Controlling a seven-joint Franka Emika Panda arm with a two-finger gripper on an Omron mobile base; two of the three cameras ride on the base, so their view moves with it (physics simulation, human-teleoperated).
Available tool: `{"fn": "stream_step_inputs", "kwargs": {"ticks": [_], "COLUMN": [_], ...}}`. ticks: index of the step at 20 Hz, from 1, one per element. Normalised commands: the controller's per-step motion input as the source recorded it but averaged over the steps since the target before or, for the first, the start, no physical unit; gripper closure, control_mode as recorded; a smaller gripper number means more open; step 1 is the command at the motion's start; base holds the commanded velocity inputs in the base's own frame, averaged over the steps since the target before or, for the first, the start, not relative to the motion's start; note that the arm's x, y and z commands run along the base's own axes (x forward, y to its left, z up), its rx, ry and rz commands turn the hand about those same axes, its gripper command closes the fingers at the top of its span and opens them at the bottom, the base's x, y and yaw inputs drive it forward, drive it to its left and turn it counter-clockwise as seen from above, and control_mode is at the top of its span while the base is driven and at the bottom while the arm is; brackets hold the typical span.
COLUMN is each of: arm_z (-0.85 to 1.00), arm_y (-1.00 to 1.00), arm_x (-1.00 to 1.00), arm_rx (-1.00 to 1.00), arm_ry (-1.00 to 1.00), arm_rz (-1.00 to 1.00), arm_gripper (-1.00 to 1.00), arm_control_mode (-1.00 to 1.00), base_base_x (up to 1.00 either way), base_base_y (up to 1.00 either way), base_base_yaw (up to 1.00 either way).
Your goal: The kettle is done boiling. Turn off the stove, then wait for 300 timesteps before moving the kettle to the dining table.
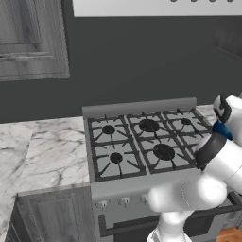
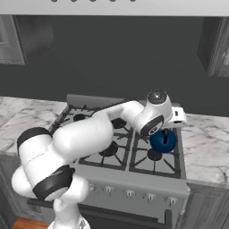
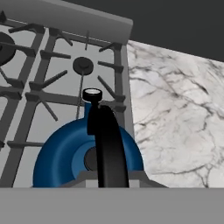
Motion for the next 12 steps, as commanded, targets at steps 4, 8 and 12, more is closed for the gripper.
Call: {"fn": "stream_step_inputs", "kwargs": {"ticks": [4, 8, 12], "arm_z": [0.17, 0.27, 0.19], "arm_y": [0.0, 0.0, 0.03], "arm_x": [-0.55, -0.45, -0.25], "arm_rx": [0.0, 0.0, -0.01], "arm_ry": [-0.05, -0.01, 0.0], "arm_rz": [-0.03, -0.03, -0.02], "arm_gripper": [1.0, 1.0, 1.0], "arm_control_mode": [-1.0, -1.0, -1.0], "base_base_x": [0.0, 0.0, 0.0], "base_base_y": [0.0, 0.0, 0.0], "base_base_yaw": [0.0, 0.0, 0.0]}}
